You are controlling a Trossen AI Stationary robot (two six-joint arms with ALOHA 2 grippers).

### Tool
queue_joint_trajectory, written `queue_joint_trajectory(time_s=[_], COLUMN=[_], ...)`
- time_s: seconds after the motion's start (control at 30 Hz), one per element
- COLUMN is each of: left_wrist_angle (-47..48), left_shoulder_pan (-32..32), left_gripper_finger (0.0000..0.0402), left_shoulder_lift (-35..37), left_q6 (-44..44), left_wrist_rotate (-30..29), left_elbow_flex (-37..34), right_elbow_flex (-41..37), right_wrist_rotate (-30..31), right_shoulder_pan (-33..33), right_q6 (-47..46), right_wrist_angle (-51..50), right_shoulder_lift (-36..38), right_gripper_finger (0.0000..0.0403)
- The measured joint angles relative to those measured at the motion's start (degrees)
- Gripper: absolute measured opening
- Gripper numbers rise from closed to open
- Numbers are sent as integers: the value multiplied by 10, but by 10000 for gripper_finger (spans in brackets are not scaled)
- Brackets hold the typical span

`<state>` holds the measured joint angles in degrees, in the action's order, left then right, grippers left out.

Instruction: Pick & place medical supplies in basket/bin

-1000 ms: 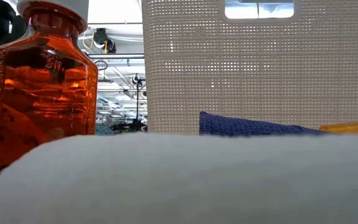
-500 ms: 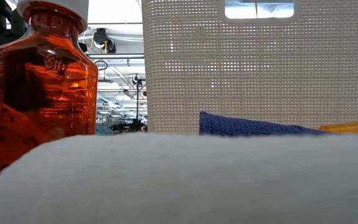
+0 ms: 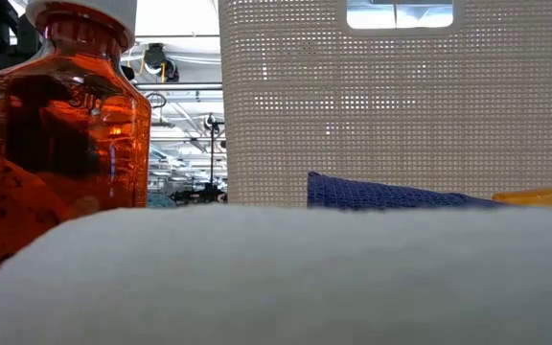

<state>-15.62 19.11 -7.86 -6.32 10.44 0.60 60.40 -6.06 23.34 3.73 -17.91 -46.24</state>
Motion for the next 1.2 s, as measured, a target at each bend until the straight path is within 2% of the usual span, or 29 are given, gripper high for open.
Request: queue_joint_trajectory(time_s=[0.17,0.23,0.5,0.7,0.83,1.2], left_wrist_angle=[0,-1,-1,-1,0,-1], left_shoulder_pan=[0,0,0,0,0,0], left_gripper_finger=[26,26,26,26,26,26], left_shoulder_lift=[0,0,0,0,0,0], left_q6=[-3,-8,-31,-32,-33,-31], left_wrist_rotate=[0,0,0,0,0,0], left_elbow_flex=[0,0,0,0,0,0], right_elbow_flex=[68,88,105,106,106,106], right_wrist_rotate=[29,58,272,385,408,388], right_shoulder_pan=[93,136,309,385,397,386], right_q6=[-40,-69,-182,-294,-363,-560], right_wrist_angle=[-16,-20,-41,-43,-43,-67], right_shoulder_lift=[-81,-106,-201,-284,-341,-450], right_gripper_finger=[199,199,199,199,199,199])
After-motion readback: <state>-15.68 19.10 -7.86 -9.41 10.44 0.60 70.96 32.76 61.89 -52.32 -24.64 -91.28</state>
